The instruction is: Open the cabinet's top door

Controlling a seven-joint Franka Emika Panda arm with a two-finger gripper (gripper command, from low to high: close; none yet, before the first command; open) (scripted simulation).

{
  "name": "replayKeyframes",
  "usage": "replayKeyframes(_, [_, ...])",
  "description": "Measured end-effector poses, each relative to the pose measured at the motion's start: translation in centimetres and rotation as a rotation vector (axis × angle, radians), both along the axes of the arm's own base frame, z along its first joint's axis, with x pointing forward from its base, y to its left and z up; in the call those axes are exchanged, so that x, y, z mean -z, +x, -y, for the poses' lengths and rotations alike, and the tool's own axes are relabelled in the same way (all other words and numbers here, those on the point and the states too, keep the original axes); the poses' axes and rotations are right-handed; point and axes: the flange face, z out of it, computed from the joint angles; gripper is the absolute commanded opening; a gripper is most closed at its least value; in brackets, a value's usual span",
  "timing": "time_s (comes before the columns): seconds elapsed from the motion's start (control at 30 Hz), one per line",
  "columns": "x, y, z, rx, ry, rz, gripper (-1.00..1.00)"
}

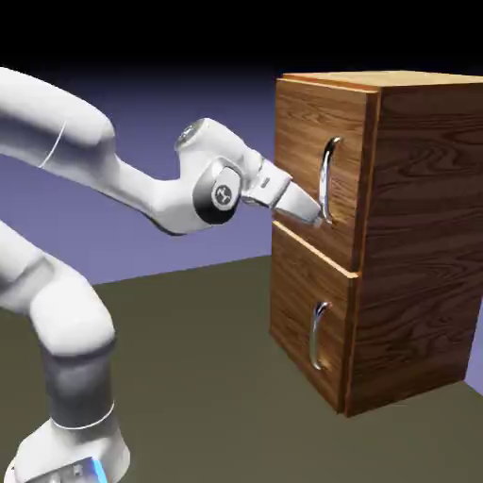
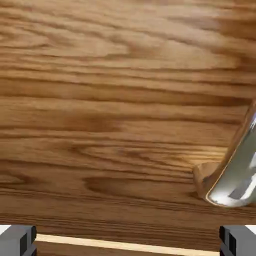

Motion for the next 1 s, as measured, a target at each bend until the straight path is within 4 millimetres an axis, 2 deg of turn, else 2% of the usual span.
replayKeyframes(0.47, [-1.7, -2.6, -0.3, 0.009, -0.019, 0.162, 0.00])
replayKeyframes(1.0, [-1.8, -4.5, 2.0, 0.014, 0.019, 0.399, 0.00])
